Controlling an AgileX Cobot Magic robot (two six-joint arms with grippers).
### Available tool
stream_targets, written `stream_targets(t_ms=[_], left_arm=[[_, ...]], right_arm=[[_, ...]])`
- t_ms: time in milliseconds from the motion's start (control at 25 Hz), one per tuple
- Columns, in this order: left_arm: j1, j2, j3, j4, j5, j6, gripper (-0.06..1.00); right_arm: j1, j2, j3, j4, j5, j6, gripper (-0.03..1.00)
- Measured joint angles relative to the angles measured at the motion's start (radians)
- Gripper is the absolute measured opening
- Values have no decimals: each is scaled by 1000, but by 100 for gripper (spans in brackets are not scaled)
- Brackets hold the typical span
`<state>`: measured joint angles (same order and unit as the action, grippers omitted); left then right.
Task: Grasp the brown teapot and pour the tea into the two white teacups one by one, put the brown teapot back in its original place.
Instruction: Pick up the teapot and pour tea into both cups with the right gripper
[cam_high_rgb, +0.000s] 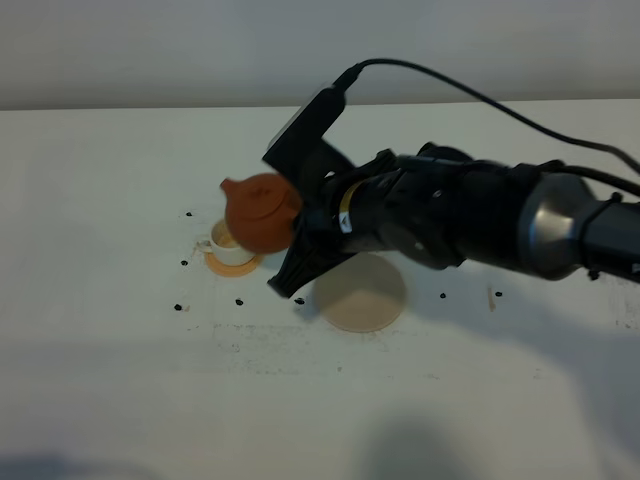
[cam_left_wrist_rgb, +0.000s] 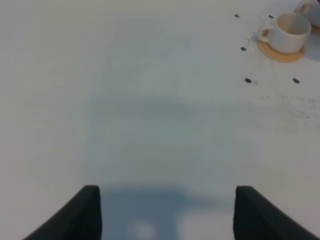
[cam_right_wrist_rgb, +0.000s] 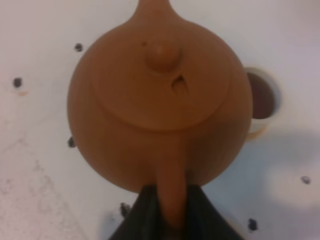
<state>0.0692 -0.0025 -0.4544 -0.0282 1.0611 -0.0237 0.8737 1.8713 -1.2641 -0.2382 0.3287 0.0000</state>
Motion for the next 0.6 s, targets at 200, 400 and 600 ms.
stream_targets(t_ms=[200, 400, 600], left_arm=[[0, 0, 0, 0, 0, 0, 54], [0, 0, 0, 0, 0, 0, 54], [0, 0, 0, 0, 0, 0, 54]], right_arm=[[9, 41, 1, -17, 6, 0, 9], [9, 60, 1, -41, 8, 5, 9], [9, 85, -3, -54, 13, 5, 9]])
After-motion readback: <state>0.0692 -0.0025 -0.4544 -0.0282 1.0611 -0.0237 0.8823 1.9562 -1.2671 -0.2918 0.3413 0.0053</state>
